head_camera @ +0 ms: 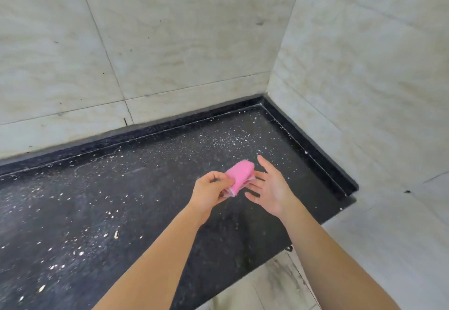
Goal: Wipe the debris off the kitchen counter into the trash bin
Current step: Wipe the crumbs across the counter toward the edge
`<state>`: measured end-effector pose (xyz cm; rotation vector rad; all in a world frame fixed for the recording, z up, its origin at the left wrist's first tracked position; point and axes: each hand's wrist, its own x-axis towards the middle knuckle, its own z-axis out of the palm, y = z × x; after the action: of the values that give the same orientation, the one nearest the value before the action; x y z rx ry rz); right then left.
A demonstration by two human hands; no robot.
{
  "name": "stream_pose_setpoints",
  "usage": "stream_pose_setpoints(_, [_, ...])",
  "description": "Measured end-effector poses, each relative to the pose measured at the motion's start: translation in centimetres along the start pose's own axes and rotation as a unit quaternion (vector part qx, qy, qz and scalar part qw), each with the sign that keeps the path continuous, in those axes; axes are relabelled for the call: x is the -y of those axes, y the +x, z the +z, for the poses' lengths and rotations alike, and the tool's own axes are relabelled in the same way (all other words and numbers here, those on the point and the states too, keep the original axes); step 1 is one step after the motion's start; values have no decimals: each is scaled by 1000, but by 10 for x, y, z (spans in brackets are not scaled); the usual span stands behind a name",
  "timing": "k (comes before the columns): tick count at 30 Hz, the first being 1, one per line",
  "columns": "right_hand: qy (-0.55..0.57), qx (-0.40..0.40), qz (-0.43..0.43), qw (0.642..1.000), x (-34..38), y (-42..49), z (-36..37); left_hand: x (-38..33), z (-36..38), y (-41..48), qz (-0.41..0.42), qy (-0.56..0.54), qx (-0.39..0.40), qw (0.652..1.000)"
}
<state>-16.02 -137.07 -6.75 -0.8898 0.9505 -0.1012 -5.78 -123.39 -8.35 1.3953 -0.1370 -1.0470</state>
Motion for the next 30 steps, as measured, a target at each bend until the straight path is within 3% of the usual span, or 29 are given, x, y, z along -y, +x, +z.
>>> stream_pose_setpoints(4, [-46,37,10,998,12,31,-7,5,29,35,-10,-52,-32,998])
stream_pose_setpoints(8, [-8,-45,33,998,30,84,-13,14,54,74,-28,-78,-61,995])
stream_pose_setpoints(11, [-77,-105,10,991,49,127,-25,20,63,108,-14,49,-150,987])
stream_pose_setpoints(14, [-248,-109,-64,961,74,164,-48,26,60,138,19,253,-278,926])
stream_pose_setpoints(18, [-464,-111,-115,871,109,215,-75,44,32,166,54,396,-378,835])
stream_pose_setpoints(21, [-531,-129,-161,822,138,256,-86,54,8,183,42,461,-418,781])
stream_pose_setpoints(25, [-645,-132,-247,711,185,303,-87,56,-9,205,48,493,-442,748])
stream_pose_setpoints(30, [-762,-127,-296,563,224,358,-81,60,-12,218,55,479,-476,736])
